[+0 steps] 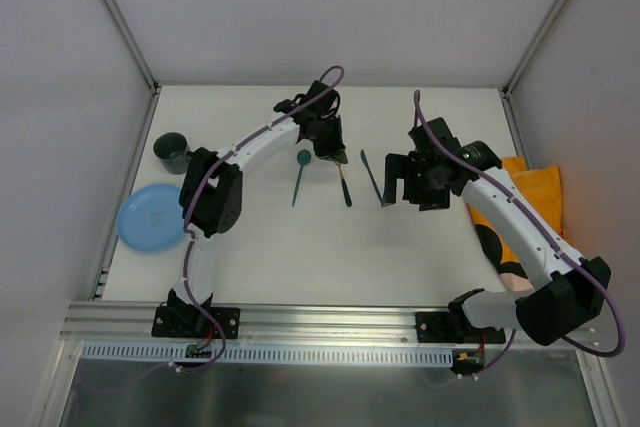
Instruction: Set the dinner table for one person
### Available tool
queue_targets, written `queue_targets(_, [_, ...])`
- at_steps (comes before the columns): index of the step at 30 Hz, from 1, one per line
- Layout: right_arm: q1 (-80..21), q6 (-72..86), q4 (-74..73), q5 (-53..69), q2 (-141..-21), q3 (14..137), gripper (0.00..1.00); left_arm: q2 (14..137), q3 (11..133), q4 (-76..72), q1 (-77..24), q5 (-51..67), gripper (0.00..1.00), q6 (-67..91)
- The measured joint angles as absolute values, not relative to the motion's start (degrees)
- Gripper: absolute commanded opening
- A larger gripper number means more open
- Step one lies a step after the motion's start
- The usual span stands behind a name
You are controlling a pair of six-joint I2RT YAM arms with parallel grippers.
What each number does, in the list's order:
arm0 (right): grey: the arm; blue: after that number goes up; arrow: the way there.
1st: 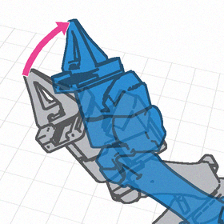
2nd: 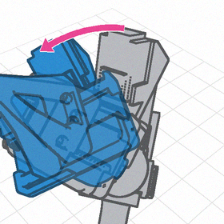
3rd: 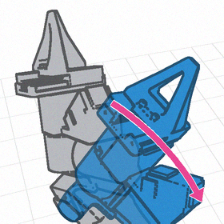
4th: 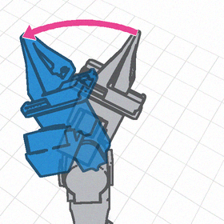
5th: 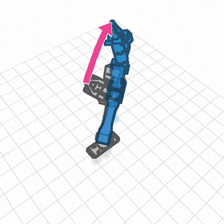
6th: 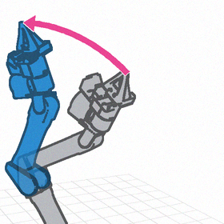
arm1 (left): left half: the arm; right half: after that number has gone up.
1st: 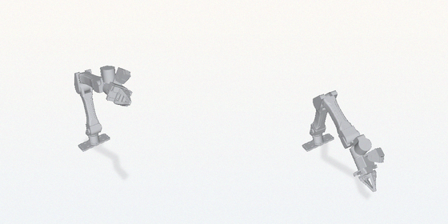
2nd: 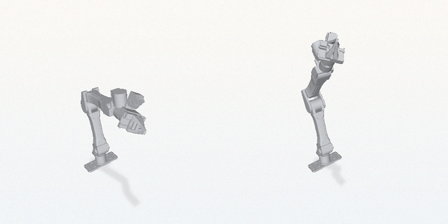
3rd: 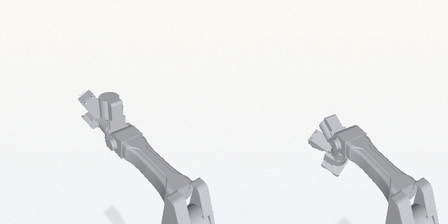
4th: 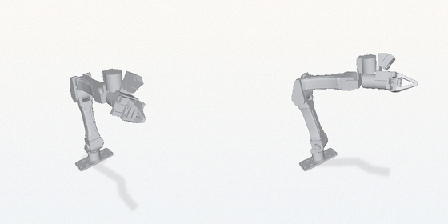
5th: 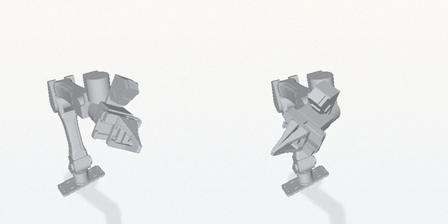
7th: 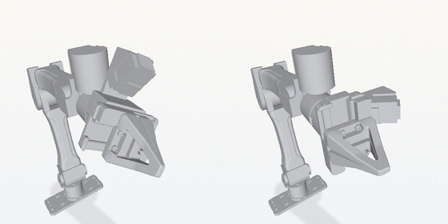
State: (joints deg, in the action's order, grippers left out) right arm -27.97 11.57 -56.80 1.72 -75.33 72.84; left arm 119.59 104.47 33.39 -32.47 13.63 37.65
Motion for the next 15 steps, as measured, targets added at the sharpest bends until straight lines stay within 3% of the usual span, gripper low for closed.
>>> queue_targets(15, [-27.8,12.7,-58.3,-1.4,-70.6,70.9,1.0,130.5,110.6,24.2,-37.3,28.3,0.0,40.3])
